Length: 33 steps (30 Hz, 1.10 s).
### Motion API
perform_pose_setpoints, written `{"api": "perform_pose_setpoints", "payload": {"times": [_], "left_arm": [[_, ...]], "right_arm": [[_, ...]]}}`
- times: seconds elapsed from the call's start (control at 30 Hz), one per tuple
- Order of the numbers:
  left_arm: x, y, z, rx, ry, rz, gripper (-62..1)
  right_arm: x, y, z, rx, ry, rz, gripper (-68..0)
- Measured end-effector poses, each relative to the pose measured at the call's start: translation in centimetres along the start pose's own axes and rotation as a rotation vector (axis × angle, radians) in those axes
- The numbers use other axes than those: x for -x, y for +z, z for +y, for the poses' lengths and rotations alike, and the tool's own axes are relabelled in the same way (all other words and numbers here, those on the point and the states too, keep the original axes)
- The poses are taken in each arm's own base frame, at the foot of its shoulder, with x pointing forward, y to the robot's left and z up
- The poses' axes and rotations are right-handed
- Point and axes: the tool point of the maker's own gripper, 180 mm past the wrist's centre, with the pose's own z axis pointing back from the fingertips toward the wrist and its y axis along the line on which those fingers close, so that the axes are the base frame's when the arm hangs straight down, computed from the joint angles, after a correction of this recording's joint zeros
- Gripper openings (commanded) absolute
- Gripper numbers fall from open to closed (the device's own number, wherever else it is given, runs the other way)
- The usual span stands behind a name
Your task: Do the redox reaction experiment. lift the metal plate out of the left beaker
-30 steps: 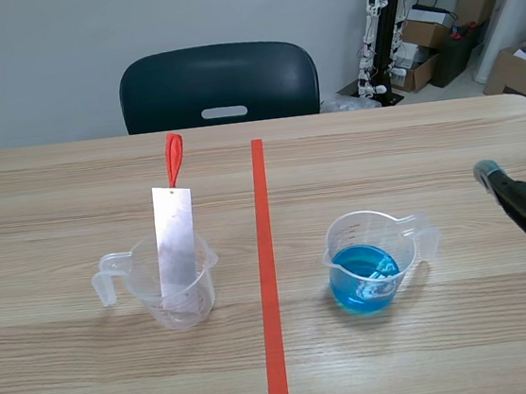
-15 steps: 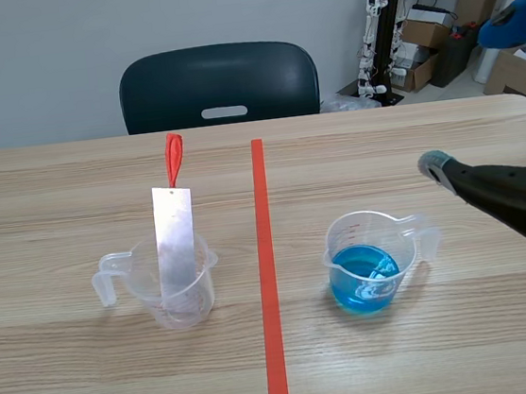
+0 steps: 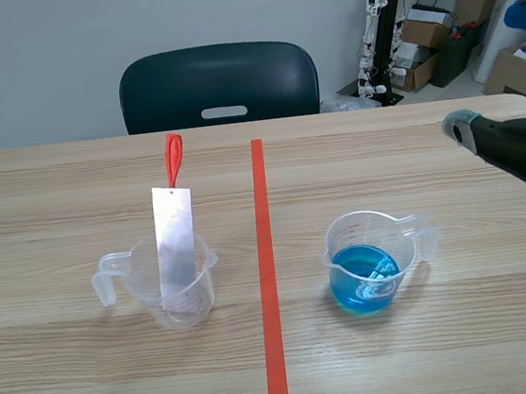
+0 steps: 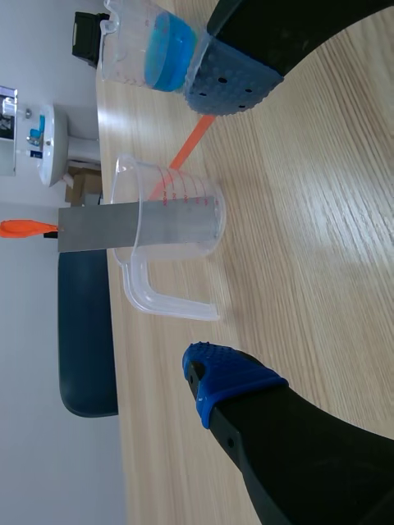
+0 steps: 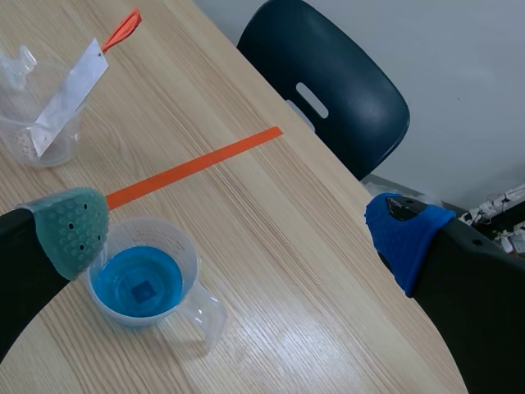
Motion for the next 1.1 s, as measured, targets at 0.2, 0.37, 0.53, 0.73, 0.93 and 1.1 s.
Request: {"api": "perform_pose_setpoints", "payload": {"times": [0.2, 0.37, 0.53, 0.73, 0.93, 1.1], "left_arm": [[0.00, 0.00, 0.04, 0.002, -0.001, 0.001, -2.7], [-0.01, 0.00, 0.05, 0.001, -0.001, 0.001, -2.7], [-0.01, 0.00, 0.05, 0.001, -0.001, 0.001, -2.7], [-0.01, 0.00, 0.05, 0.001, -0.001, 0.001, -2.7], [-0.01, 0.00, 0.05, 0.001, -0.001, 0.001, -2.7], [-0.01, 0.00, 0.04, 0.001, 0.007, 0.001, -2.7]], "right_arm": [[0.62, -0.37, 0.74, -0.046, 0.020, 0.048, 0.4], [0.59, -0.38, 0.78, -0.046, 0.020, 0.048, 0.4], [0.56, -0.38, 0.79, -0.047, 0.020, 0.047, 0.4], [-0.25, -0.67, 0.23, -0.036, 0.037, 0.022, 0.4], [0.10, -0.70, 0.69, -0.046, 0.025, 0.031, 0.4], [0.08, -0.73, 0.61, -0.046, 0.028, 0.034, 0.4]]}}
